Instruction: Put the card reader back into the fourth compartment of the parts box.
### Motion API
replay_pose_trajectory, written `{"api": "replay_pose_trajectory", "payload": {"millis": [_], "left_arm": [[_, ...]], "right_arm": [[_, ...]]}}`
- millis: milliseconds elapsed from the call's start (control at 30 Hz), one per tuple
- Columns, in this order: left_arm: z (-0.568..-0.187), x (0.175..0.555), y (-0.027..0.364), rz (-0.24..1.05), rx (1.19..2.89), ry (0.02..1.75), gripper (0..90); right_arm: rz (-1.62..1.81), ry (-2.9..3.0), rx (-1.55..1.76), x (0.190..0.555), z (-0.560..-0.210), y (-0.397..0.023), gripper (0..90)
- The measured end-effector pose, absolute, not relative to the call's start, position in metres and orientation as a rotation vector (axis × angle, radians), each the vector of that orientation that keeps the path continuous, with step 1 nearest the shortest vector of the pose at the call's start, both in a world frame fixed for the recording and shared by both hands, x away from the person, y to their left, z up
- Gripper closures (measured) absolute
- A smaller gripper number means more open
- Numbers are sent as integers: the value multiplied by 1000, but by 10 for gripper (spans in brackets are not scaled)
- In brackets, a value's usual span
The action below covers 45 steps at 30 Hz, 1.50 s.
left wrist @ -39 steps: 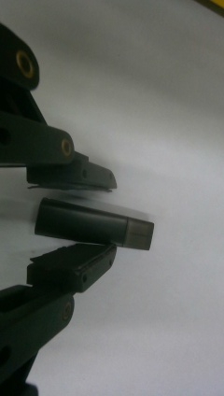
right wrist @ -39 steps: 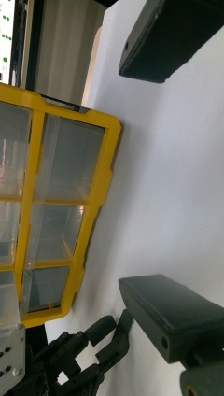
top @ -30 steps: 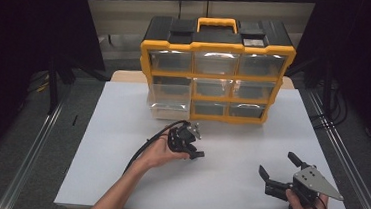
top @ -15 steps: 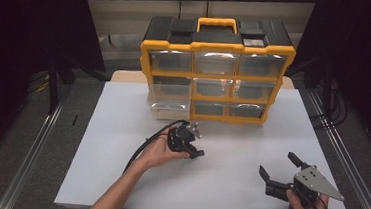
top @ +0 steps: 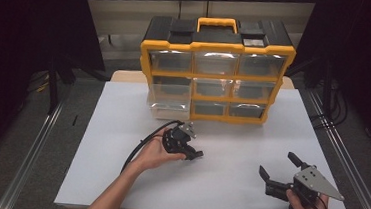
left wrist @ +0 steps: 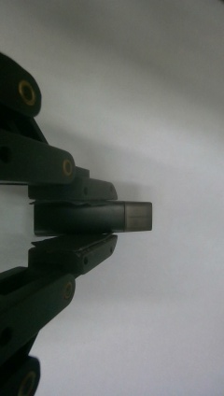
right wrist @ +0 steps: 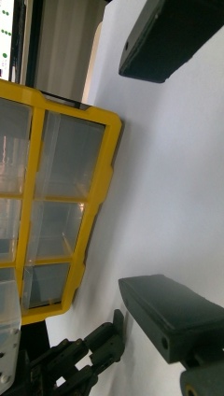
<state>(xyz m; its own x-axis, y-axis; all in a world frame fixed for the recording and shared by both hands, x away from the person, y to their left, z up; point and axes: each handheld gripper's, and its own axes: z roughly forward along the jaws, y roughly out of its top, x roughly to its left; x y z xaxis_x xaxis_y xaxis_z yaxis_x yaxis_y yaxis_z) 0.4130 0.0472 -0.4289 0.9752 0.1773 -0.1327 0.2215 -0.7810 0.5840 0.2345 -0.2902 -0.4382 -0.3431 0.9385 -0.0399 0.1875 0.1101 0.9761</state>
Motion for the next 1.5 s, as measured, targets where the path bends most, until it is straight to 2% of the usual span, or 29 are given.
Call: {"api": "replay_pose_trajectory", "payload": {"millis": [667,1500], "left_arm": [[-395,397,66,-22,2339,244,736],[-362,395,98,34,2208,245,736]], "right_arm": [[1299,1649,1113,234,-438,-291,12],[1308,1654,1108,233,-437,-290,11]]}}
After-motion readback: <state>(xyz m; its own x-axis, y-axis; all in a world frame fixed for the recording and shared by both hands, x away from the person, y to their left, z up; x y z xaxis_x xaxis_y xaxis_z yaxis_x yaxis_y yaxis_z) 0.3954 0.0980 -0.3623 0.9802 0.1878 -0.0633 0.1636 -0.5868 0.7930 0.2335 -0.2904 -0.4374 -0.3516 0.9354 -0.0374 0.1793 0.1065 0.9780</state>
